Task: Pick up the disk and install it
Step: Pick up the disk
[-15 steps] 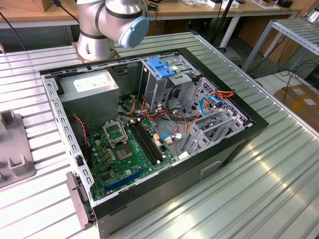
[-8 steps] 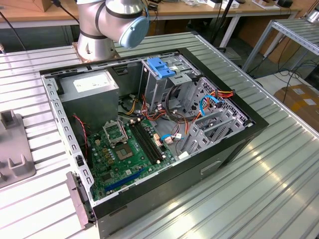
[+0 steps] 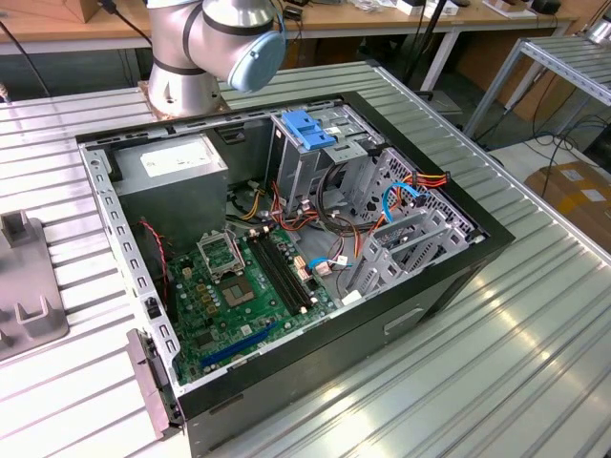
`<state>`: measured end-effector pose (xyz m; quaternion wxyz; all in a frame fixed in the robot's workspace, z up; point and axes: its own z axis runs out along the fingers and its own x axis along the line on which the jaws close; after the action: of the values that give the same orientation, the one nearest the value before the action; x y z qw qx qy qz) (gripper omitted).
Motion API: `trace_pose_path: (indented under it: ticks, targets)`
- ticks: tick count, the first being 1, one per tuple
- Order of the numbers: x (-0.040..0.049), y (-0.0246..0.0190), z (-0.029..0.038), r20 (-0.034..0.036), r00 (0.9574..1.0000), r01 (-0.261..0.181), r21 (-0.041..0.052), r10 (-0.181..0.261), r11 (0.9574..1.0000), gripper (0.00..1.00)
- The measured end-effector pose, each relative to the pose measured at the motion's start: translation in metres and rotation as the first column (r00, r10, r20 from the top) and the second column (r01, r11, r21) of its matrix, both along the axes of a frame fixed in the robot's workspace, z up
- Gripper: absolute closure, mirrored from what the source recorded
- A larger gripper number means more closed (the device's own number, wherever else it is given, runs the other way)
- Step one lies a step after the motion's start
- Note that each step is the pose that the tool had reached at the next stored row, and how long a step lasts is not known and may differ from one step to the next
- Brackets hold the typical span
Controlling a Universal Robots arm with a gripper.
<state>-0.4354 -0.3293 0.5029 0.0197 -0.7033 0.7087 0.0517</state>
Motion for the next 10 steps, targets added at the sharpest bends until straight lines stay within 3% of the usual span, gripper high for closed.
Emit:
trace_pose_path:
  ticks: [10]
  targets:
    - [0.0029, -0.0011, 0.0000, 0.0000, 1.0000, 0.000, 0.0000, 0.000, 1.0000, 0.63]
